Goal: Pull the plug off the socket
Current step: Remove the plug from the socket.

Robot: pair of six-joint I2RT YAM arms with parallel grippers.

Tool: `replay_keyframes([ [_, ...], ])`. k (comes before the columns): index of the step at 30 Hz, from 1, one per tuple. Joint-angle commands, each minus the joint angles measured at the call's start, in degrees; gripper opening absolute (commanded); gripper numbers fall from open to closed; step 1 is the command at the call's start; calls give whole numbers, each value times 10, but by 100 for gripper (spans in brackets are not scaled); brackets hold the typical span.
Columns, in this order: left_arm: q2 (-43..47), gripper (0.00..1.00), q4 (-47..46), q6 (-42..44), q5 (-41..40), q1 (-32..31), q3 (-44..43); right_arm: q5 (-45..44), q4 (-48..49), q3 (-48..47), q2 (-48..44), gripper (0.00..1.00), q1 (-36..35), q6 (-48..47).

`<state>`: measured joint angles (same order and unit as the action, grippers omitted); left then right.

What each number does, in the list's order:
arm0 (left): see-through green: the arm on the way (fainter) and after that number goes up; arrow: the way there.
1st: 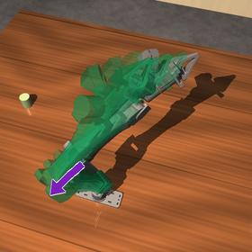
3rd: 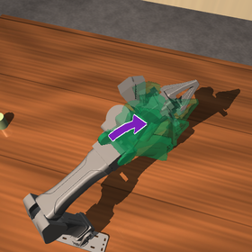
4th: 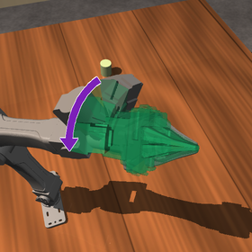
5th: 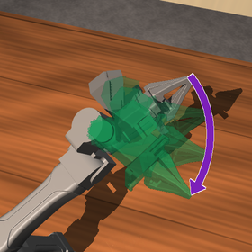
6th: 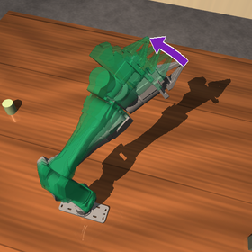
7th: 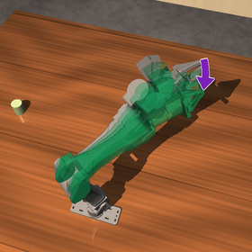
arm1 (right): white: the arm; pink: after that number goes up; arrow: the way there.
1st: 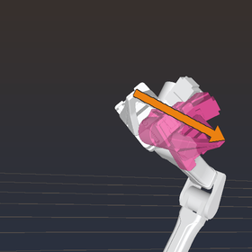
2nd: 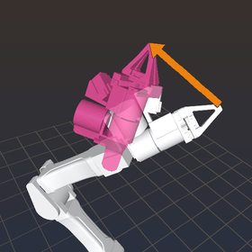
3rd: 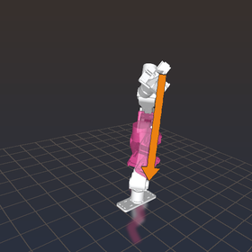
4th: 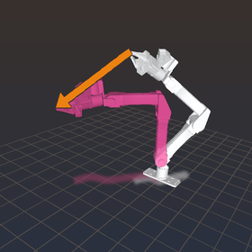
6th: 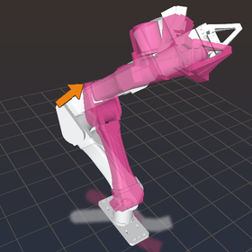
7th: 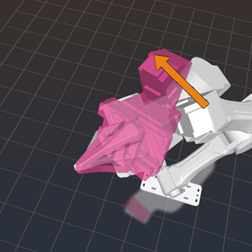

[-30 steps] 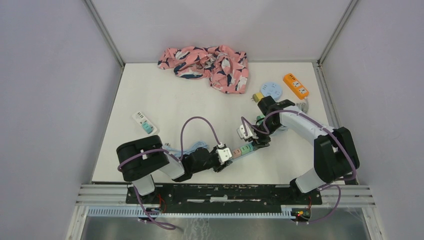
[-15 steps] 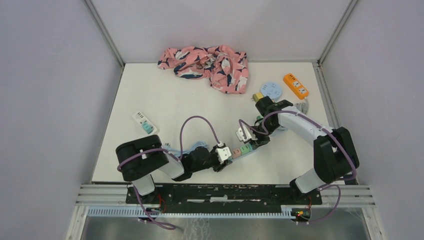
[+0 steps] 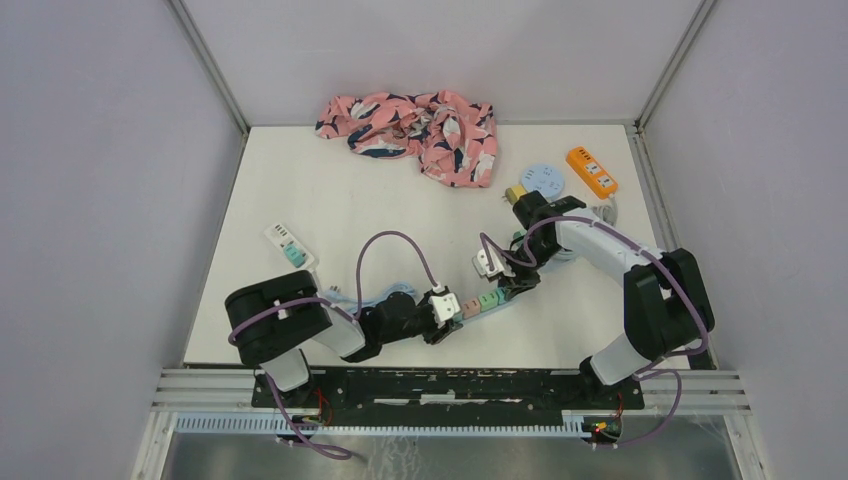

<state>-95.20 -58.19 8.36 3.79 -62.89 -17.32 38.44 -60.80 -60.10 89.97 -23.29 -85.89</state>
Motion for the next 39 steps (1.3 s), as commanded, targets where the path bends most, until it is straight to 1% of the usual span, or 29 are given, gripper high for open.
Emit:
replay_keyframes([
  [1, 19, 3, 8, -13, -4, 10, 17, -11, -57, -16, 3, 0, 12, -42],
  [7, 19, 3, 7, -14, -2, 10, 17, 48, -87, 2, 2, 0, 6, -114],
  [9, 17, 3, 7, -14, 0, 10, 15, 60, -82, 2, 4, 0, -2, -106],
  [14, 11, 3, 6, -16, 5, 10, 11, 79, -59, -12, 11, 0, -12, -49],
  [17, 10, 3, 7, -15, 4, 10, 11, 75, -51, -32, 13, 0, -6, -3],
  [20, 10, 3, 6, -14, 4, 11, 14, 58, -43, -41, 10, 0, 10, 23],
  [25, 14, 3, 5, -16, -2, 12, 18, 19, -34, -34, -1, 0, 36, 24],
  [28, 18, 4, -5, -21, 5, 13, 17, 47, -52, -20, -5, 0, 36, -13],
  [29, 20, 8, -5, -25, 13, 13, 15, 60, -56, -17, -4, 0, 32, -23],
  [33, 17, 41, 1, -44, 52, 13, -10, 52, -42, -11, 2, 0, -5, -18],
  [36, 13, 62, 0, -53, 62, 13, -22, 45, -32, -8, 6, 0, -26, -12],
  [39, 20, 77, -23, -58, 63, 12, -19, 45, -28, -6, 6, 0, -37, -10],
])
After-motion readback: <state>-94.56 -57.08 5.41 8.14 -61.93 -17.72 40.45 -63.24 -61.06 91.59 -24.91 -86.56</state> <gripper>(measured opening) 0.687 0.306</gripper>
